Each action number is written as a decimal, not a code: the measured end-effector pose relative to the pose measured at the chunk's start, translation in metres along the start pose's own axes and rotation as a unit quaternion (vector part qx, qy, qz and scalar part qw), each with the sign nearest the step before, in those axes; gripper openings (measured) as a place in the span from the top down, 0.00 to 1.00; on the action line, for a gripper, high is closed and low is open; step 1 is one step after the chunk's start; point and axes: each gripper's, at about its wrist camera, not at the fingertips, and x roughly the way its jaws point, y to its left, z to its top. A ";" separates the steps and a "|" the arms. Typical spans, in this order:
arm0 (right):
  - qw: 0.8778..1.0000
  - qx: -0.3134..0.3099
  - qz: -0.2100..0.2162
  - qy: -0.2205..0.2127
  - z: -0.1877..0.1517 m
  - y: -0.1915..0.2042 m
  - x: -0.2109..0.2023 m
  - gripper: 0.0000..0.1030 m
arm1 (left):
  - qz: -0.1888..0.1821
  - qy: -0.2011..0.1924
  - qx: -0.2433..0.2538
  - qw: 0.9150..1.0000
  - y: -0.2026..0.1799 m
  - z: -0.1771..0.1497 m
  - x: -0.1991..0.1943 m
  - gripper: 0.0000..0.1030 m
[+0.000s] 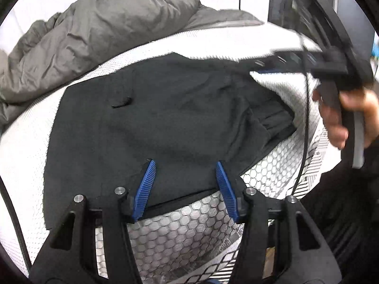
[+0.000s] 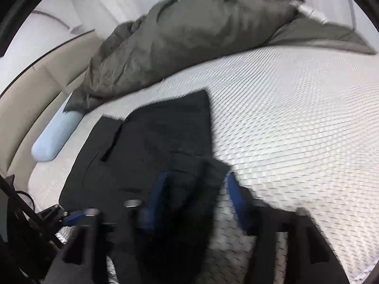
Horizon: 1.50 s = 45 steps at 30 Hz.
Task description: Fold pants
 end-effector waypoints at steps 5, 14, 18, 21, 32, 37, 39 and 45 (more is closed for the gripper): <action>0.996 0.050 0.066 0.020 -0.030 -0.019 -0.019 0.26 | 0.038 -0.033 -0.099 0.994 0.057 0.003 -0.021 0.43; 0.994 0.033 0.087 0.056 -0.046 -0.015 -0.022 0.23 | 0.112 0.000 -0.198 0.974 0.121 -0.014 -0.008 0.43; 0.989 0.056 0.129 0.041 -0.035 -0.019 -0.028 0.23 | 0.115 -0.002 -0.189 0.975 0.118 -0.016 -0.014 0.43; 0.990 0.048 0.122 0.044 -0.019 -0.015 -0.019 0.23 | 0.115 -0.002 -0.195 0.974 0.125 -0.018 -0.016 0.43; 0.992 0.008 0.083 0.094 0.004 0.004 0.039 0.32 | 0.112 0.012 -0.239 0.964 0.158 -0.028 -0.017 0.38; 0.994 -0.030 0.061 0.081 0.002 0.015 0.043 0.44 | 0.072 0.018 -0.272 0.959 0.178 -0.028 -0.008 0.37; 0.994 -0.031 0.060 0.082 0.005 0.016 0.051 0.45 | 0.068 0.018 -0.278 0.958 0.182 -0.028 -0.005 0.37; 0.995 -0.040 0.059 0.067 0.018 0.012 0.062 0.45 | 0.085 0.014 -0.276 0.957 0.181 -0.027 -0.006 0.37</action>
